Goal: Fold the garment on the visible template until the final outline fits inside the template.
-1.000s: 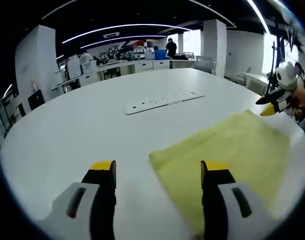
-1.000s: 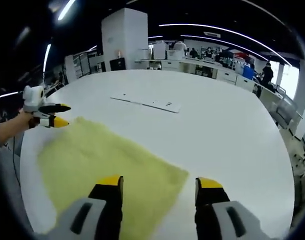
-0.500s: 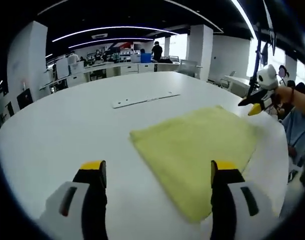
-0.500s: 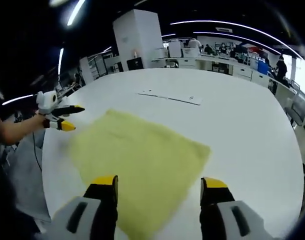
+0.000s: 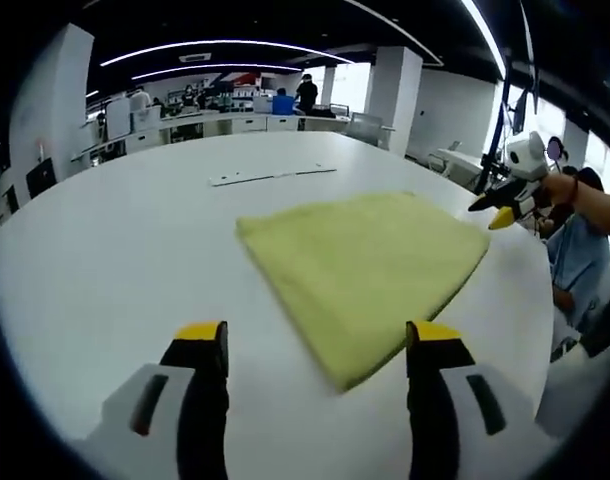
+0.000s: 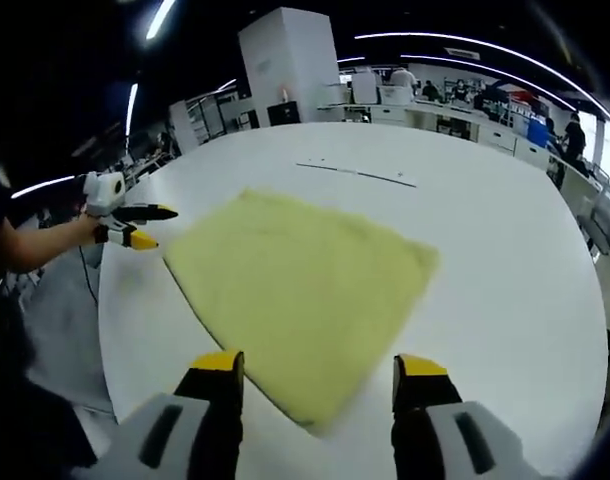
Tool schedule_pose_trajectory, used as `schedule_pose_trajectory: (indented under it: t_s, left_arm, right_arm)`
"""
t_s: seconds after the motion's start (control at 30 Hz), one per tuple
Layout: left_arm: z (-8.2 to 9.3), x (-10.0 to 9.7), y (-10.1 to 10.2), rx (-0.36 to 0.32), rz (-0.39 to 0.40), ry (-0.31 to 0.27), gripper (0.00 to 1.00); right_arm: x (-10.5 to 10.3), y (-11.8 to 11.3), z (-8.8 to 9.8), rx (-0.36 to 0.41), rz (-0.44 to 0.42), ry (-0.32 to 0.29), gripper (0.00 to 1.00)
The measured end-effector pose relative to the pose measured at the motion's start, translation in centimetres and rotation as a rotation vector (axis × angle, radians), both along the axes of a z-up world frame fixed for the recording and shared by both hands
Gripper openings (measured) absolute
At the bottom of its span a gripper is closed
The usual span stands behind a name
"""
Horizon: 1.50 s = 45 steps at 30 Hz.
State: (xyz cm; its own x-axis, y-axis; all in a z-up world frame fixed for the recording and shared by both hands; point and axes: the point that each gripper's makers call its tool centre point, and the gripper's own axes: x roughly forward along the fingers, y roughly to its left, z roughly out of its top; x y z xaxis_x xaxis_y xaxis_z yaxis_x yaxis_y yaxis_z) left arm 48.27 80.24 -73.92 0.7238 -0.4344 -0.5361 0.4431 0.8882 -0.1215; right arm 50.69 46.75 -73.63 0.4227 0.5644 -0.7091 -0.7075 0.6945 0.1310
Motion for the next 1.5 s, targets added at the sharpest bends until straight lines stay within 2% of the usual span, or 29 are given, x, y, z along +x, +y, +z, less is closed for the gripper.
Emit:
schedule_pose_trajectory:
  t_s: [0.13, 0.27, 0.33, 0.4, 0.5, 0.6, 0.8, 1.1, 1.27, 1.37, 1.5]
  left_arm:
    - [-0.6, -1.0, -0.1, 0.009, -0.011, 0.021, 0.6]
    - [-1.3, -1.7, -0.7, 0.009, -0.023, 0.038, 0.53]
    - [-1.8, -2.0, -0.9, 0.02, -0.028, 0.055, 0.5]
    - [-2.3, -2.3, -1.1, 0.026, -0.045, 0.074, 0.46]
    - [-2.7, -2.4, -1.4, 0.04, -0.061, 0.082, 0.4]
    - [-2.8, -2.4, -1.5, 0.037, -0.066, 0.09, 0.29]
    - [-2.8, -2.4, -1.8, 0.028, -0.077, 0.096, 0.21]
    - [-2.2, -2.5, -1.6, 0.03, -0.084, 0.081, 0.14]
    - [-2.0, -2.3, -1.5, 0.05, -0.086, 0.057, 0.04]
    - [-2.2, -2.4, -1.4, 0.059, -0.092, 0.068, 0.04]
    - [-2.8, -2.9, -1.2, 0.055, -0.089, 0.112, 0.04]
  right_arm:
    - [-1.0, -0.5, -0.3, 0.035, -0.034, 0.013, 0.52]
    - [-2.1, -1.0, -0.9, 0.033, -0.033, 0.018, 0.43]
    - [-2.8, -1.2, -1.6, 0.027, -0.038, 0.045, 0.39]
    - [-3.3, -1.3, -2.0, 0.02, -0.024, 0.042, 0.3]
    - [-3.6, -1.4, -2.3, 0.03, -0.028, 0.052, 0.19]
    - [-3.3, -1.6, -2.5, 0.03, -0.046, 0.041, 0.16]
    - [-2.7, -1.7, -2.6, 0.059, -0.072, 0.023, 0.04]
    - [-2.6, -1.8, -2.8, 0.043, -0.056, 0.02, 0.0]
    - [-2.5, -2.0, -2.5, 0.038, -0.046, -0.002, 0.0]
    - [-2.5, -2.2, -2.3, 0.016, -0.024, -0.016, 0.0]
    - [-2.7, -2.5, -2.0, 0.002, -0.003, -0.023, 0.0]
